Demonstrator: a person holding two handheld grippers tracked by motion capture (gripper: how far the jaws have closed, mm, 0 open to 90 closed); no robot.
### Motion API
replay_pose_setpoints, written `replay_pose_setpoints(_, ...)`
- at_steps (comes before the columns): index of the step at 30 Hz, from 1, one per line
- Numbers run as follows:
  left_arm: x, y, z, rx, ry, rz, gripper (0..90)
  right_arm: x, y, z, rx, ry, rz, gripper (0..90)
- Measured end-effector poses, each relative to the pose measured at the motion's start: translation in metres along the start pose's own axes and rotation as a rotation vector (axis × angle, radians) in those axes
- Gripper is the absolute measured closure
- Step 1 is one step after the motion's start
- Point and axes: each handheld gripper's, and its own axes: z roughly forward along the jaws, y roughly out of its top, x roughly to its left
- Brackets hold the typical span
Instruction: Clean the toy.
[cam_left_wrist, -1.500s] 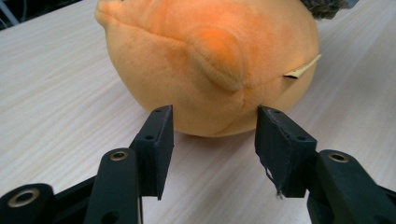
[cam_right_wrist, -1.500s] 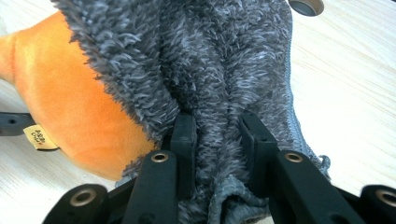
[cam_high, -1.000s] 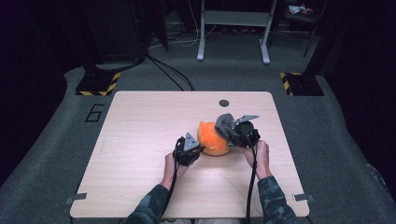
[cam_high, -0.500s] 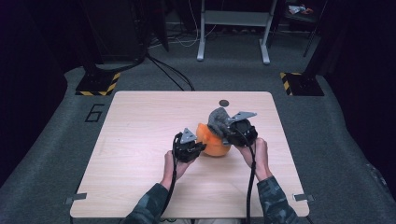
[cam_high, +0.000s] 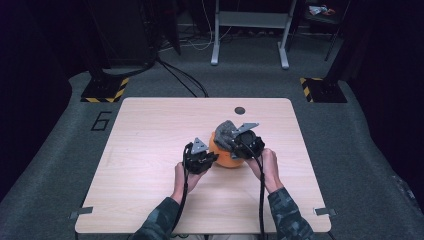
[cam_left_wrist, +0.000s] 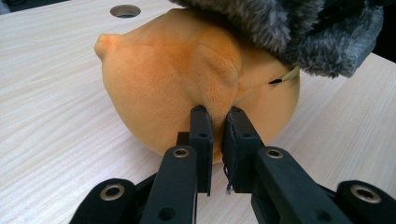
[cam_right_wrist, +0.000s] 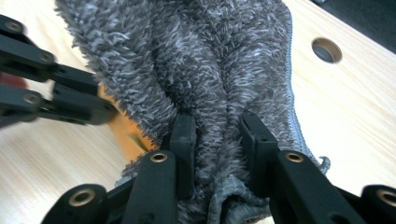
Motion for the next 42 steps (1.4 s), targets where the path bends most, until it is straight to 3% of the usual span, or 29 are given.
replay_pose_setpoints(16,0.005,-0.005,0.002,0.001,0.025,-0.028,82.4,-0.037,-0.041,0.021,0.077,-0.005,0.169,69.6)
replay_pose_setpoints(20,0.007,-0.005,0.002,0.0,0.029,-0.025,82.4,-0.046,-0.054,0.034,0.126,-0.008,0.204,69.5)
replay_pose_setpoints(24,0.008,-0.006,0.002,0.006,0.031,-0.031,82.3,-0.05,-0.069,0.052,0.223,-0.007,0.23,69.4)
replay_pose_setpoints(28,0.008,-0.006,0.002,-0.003,0.032,-0.028,82.2,-0.057,-0.074,0.046,0.198,-0.011,0.258,69.4)
replay_pose_setpoints(34,0.007,-0.006,0.001,-0.009,0.031,-0.027,81.9,-0.054,-0.051,0.006,0.094,-0.056,0.203,69.4)
replay_pose_setpoints(37,0.005,-0.005,0.001,-0.013,0.031,-0.013,81.9,-0.043,-0.031,-0.011,0.03,-0.043,0.145,69.4)
replay_pose_setpoints(42,0.001,-0.002,0.002,-0.012,0.031,0.017,81.9,-0.019,-0.001,-0.021,-0.026,-0.016,0.033,69.4)
